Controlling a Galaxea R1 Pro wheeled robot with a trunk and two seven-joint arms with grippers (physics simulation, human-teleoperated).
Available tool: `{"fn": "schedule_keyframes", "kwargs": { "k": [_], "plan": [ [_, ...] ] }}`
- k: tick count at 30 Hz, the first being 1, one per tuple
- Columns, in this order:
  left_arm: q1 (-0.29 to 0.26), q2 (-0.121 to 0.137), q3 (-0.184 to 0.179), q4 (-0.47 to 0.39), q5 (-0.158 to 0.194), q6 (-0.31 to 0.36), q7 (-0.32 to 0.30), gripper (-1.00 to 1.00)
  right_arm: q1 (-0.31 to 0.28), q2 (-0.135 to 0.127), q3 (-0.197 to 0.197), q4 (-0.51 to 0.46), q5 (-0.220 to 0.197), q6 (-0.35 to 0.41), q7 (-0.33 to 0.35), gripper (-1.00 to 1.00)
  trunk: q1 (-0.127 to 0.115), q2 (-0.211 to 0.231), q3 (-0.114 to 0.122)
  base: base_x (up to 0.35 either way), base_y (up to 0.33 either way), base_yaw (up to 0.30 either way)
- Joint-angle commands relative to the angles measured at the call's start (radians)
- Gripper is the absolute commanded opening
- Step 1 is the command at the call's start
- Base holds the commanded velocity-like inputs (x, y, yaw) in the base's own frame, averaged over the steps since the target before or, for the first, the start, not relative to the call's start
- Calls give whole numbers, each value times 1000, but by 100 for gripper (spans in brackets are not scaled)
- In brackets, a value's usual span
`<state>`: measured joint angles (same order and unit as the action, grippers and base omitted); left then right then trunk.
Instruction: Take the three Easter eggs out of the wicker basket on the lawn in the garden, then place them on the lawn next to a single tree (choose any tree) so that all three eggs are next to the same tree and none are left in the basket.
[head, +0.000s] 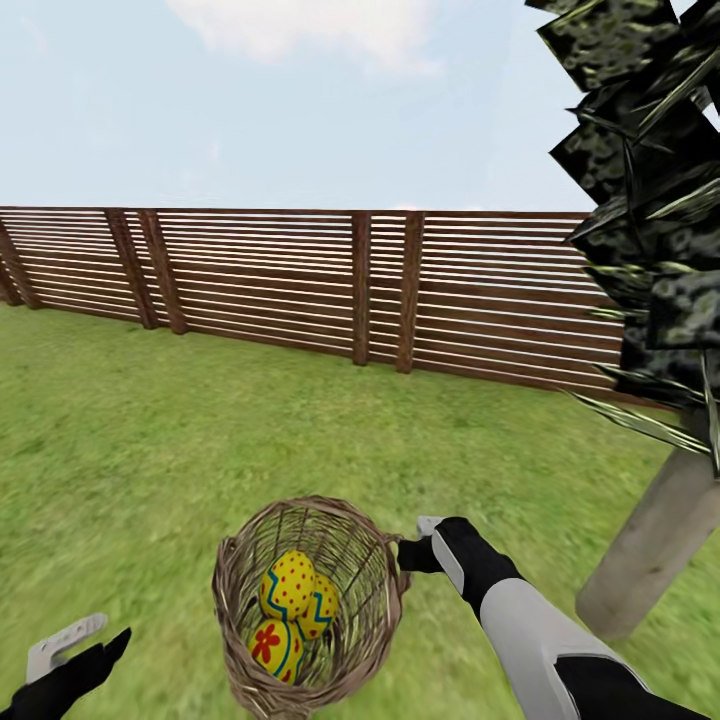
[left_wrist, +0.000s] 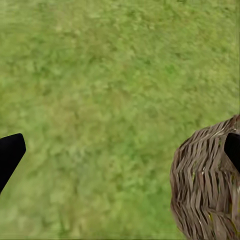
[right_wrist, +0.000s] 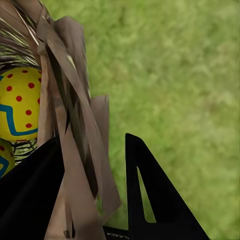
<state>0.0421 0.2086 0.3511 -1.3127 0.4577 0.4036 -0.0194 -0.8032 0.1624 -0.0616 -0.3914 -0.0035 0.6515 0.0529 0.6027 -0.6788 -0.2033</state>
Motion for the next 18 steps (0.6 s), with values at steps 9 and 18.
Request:
{"fn": "schedule_keyframes", "kwargs": {
  "k": [9,18],
  "plan": [
    [2,0,17,-89,5,-4,4,100,-1,2,-7,-1,-13,5,4,-100,1,-1,-1,22,5,0],
    [2,-1,54,-91,5,-9,4,100,-1,1,-7,-3,-12,4,2,-100,35,-64,-30,0,0,0]
  ]
}}
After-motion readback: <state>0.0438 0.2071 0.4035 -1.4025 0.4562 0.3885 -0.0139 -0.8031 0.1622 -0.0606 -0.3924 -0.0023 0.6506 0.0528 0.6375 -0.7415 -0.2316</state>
